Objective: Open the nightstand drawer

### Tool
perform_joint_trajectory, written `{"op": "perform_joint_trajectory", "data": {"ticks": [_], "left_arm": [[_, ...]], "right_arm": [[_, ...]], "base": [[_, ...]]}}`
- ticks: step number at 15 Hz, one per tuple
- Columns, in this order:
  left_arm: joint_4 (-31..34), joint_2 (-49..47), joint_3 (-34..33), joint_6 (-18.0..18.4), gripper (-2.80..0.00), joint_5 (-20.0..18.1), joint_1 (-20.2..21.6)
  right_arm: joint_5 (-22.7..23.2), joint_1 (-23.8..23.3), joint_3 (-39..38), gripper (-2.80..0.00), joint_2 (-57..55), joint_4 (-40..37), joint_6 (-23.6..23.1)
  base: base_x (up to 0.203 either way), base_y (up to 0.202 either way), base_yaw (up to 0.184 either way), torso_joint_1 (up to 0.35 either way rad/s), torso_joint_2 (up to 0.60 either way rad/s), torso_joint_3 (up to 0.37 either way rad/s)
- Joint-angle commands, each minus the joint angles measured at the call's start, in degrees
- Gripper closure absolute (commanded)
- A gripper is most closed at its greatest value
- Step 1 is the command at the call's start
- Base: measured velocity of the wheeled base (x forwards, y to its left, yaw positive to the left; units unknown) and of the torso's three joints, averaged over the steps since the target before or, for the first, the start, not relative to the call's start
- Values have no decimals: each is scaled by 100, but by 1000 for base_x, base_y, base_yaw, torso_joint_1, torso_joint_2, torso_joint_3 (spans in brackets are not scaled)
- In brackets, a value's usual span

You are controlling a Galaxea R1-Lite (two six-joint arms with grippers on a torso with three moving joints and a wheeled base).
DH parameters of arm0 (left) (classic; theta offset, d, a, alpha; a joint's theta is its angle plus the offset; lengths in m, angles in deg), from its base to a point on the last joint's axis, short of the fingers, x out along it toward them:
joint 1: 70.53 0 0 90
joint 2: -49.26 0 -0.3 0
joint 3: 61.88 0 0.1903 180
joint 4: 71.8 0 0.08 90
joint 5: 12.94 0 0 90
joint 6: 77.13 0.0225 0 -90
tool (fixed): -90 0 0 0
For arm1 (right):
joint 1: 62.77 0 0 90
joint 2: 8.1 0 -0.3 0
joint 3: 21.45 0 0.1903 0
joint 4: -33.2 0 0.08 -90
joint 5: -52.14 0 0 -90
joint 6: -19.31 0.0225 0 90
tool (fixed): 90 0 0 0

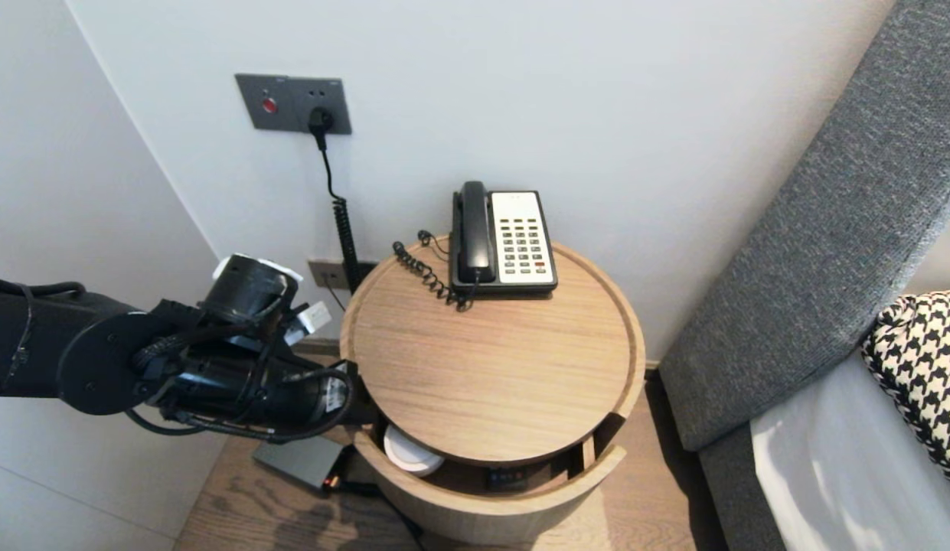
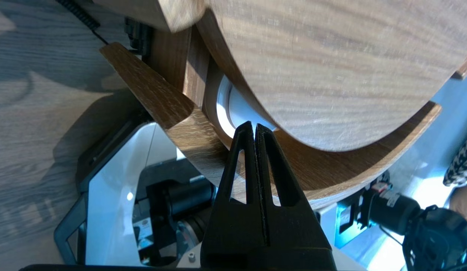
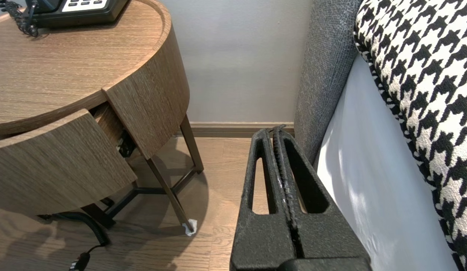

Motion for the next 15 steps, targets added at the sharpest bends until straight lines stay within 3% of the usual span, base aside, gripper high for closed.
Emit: {"op": "perform_joint_trajectory", "data": {"ticks": [1,15], "left_arm": [[9,47,-36,-14,0,-13,-48],[-5,216,-499,149,0,-22,-324]], "right_arm": [[0,2,-141,0,-8,3,-1],[0,2,-141,0,-8,3,-1]], "base": [[0,0,0,0,0,0],[0,0,0,0,0,0]]}}
